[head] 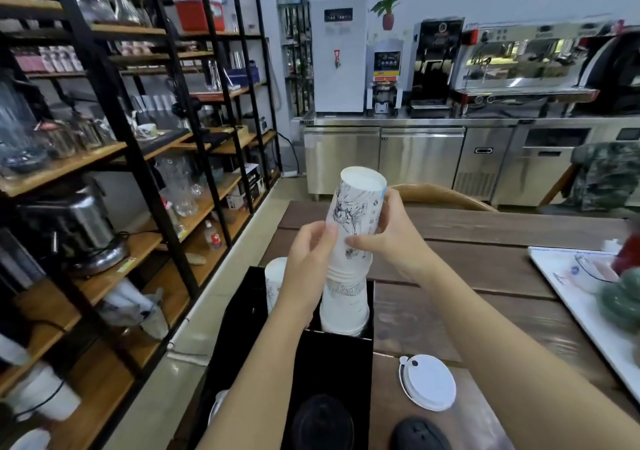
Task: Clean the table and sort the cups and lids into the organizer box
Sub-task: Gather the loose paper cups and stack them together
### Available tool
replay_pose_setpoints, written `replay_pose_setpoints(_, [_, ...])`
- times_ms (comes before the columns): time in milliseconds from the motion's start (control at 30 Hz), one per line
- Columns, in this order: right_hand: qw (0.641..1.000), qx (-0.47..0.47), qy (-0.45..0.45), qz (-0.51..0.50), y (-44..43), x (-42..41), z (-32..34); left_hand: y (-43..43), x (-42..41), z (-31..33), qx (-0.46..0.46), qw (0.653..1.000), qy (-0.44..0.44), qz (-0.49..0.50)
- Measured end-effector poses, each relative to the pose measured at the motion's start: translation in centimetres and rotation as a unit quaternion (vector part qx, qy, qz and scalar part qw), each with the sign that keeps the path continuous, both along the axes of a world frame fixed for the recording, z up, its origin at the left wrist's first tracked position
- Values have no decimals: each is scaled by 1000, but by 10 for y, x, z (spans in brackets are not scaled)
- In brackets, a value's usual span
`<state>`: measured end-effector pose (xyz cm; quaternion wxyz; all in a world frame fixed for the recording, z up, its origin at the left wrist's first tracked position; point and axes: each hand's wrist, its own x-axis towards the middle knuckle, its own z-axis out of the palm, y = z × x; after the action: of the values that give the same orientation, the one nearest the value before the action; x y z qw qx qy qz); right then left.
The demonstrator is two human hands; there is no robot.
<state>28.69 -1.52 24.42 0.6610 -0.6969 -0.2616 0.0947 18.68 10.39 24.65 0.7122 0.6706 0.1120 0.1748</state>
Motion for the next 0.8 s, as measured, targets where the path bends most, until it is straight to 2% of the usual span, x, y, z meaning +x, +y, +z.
replay_pose_setpoints(167, [996, -86, 25, 17, 5, 3, -23, 7, 2, -30, 27, 996, 82, -30])
replay_pose_setpoints(300, [984, -174, 20, 40, 1, -1, -46, 10, 3, -56, 145, 980, 125, -59])
replay_pose_setpoints(433, [984, -169, 29, 54, 2, -4, -60, 15, 7, -84, 231, 959, 159, -44])
replay_pose_setpoints(733, [983, -178, 18, 40, -2, -11, -64, 15, 9, -90, 266, 946, 176, -60])
replay_pose_setpoints(800, [984, -173, 15, 23, -10, -19, -69, 9, 4, -86, 276, 946, 169, -20])
